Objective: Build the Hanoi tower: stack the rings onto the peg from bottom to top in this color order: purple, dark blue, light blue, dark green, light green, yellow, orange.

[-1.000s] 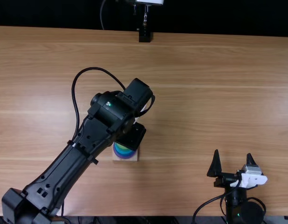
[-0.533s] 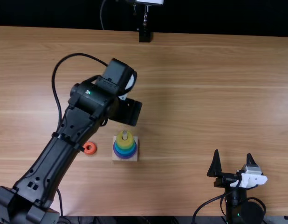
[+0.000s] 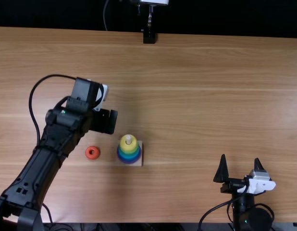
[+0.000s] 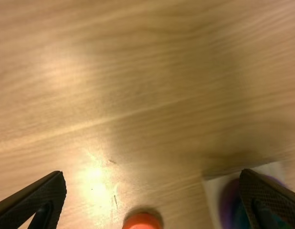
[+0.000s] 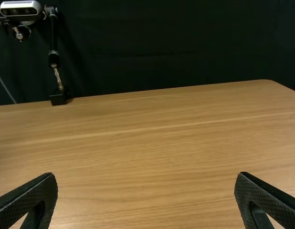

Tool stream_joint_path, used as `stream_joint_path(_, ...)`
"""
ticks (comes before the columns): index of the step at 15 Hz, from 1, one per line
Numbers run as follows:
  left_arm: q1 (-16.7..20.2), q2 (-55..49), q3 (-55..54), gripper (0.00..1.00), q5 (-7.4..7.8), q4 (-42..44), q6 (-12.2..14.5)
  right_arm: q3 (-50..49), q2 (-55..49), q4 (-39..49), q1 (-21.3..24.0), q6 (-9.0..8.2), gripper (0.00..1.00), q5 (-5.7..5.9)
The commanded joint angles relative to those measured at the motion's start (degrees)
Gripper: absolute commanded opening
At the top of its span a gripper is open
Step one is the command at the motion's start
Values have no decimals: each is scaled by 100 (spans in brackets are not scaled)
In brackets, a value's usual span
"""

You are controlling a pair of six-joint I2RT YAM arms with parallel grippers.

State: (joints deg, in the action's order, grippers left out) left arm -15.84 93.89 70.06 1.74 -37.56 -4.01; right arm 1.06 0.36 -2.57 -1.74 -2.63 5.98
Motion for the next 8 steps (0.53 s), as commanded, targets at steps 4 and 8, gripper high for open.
stream_joint_path(4,81,-547,-1381,100,58,698,158,-44,-36,19,16,21,100,-39)
stream_joint_path(8,89,-608,-1961,100,-16,666,1066,-44,-36,19,16,21,100,-39)
